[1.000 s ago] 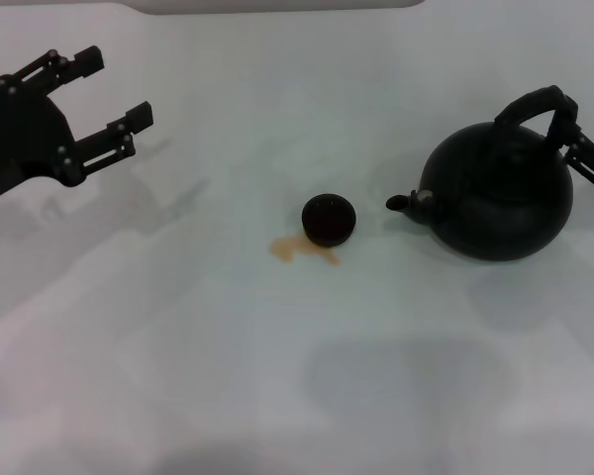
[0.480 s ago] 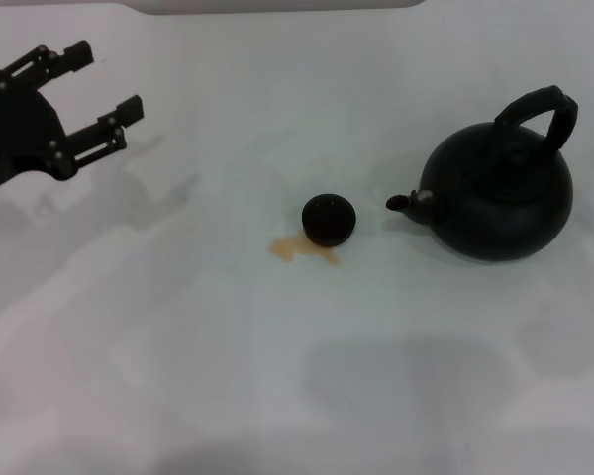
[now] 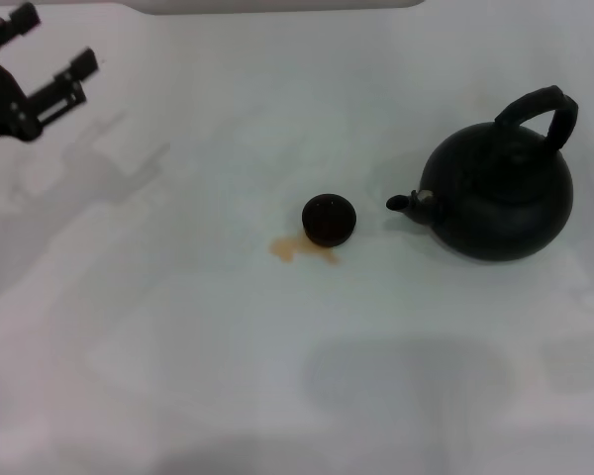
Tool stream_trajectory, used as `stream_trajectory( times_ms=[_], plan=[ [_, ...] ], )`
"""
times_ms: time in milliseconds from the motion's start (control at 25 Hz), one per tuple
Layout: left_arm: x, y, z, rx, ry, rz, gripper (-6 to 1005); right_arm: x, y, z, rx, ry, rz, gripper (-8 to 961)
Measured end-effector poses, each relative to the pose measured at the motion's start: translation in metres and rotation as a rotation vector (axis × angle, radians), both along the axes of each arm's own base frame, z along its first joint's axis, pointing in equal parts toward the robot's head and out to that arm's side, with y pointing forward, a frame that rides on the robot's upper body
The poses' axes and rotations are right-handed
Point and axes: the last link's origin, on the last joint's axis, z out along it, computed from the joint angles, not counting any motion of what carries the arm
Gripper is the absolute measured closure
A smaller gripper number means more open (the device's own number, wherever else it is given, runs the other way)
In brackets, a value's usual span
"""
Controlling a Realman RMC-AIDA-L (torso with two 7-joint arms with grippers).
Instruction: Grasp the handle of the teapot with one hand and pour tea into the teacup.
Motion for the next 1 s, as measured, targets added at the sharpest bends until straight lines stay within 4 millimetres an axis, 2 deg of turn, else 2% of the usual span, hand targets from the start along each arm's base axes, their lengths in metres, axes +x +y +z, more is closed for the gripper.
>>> stream_trajectory(
  times_ms=[280, 440, 720, 1000],
  plan=[
    [0.009, 0.019, 0.016, 0.101, -0.113, 0.018, 224, 0.004, 0.012, 0.026, 0.084, -0.014, -0.006, 108],
    [0.01, 0.027, 0.018, 0.115, -0.125, 0.038, 224, 0.003, 0.022, 0.035, 0.092, -0.027, 0.002, 108],
    [0.011, 0.043, 0.005, 0.077, -0.137, 0.099, 224, 0.013, 0.036, 0.048, 0.064, -0.011, -0.051, 108],
    [0.013, 0.049, -0.005, 0.051, -0.136, 0.126, 224, 0.018, 0.037, 0.065, 0.133, -0.012, -0.077, 108]
  ],
)
